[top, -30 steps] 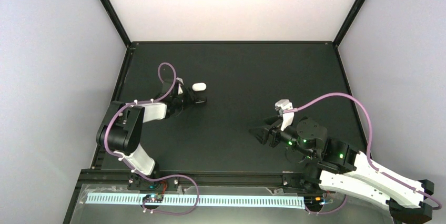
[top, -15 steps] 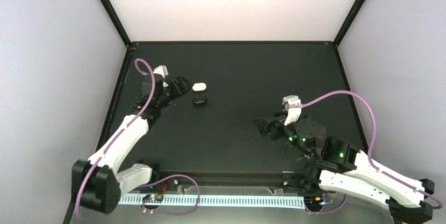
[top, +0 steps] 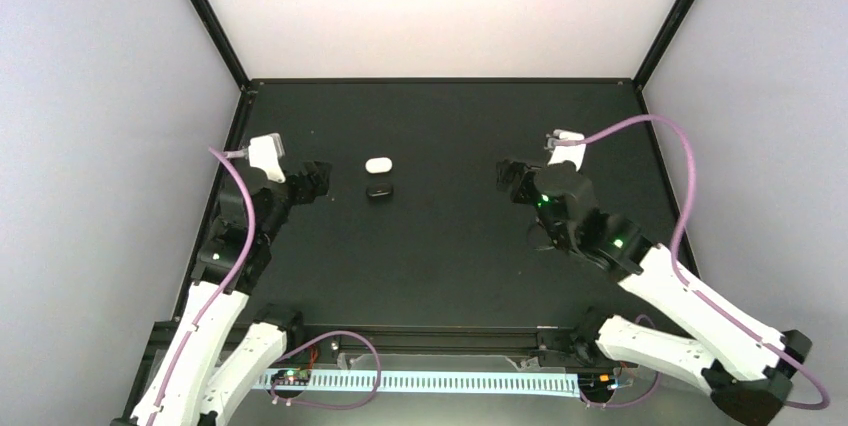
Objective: Insert the wireless bluetooth earbuds into the charging case
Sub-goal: Reset both arms
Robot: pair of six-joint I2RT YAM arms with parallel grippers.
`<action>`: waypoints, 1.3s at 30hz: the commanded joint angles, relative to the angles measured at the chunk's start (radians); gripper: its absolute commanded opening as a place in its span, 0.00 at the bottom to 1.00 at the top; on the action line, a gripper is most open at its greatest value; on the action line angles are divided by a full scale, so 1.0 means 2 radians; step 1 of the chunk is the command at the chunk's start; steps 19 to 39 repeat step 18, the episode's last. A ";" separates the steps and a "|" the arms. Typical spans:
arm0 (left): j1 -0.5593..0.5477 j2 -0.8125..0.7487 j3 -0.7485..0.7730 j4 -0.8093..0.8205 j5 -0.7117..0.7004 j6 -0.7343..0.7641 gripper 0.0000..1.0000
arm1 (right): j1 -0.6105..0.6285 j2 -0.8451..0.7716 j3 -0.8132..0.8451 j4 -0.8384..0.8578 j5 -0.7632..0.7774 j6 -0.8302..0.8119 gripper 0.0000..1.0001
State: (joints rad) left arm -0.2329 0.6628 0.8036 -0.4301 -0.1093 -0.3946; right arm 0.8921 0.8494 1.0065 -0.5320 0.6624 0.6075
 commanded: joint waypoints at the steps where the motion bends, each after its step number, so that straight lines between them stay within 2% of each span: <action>1: -0.011 0.004 -0.015 -0.016 -0.005 0.042 0.99 | -0.058 0.029 -0.031 -0.036 -0.025 0.058 1.00; 7: -0.023 -0.042 -0.077 0.023 -0.001 0.051 0.99 | -0.094 -0.083 -0.116 -0.005 -0.038 0.026 1.00; 12: -0.025 -0.061 -0.081 0.037 -0.016 0.022 0.99 | -0.095 -0.145 -0.148 0.013 -0.034 -0.022 1.00; 18: -0.027 -0.058 -0.078 0.027 -0.034 0.007 0.99 | -0.095 -0.139 -0.148 0.021 -0.029 -0.047 1.00; 39: -0.027 -0.058 -0.078 0.027 -0.034 0.007 0.99 | -0.095 -0.139 -0.148 0.021 -0.029 -0.047 1.00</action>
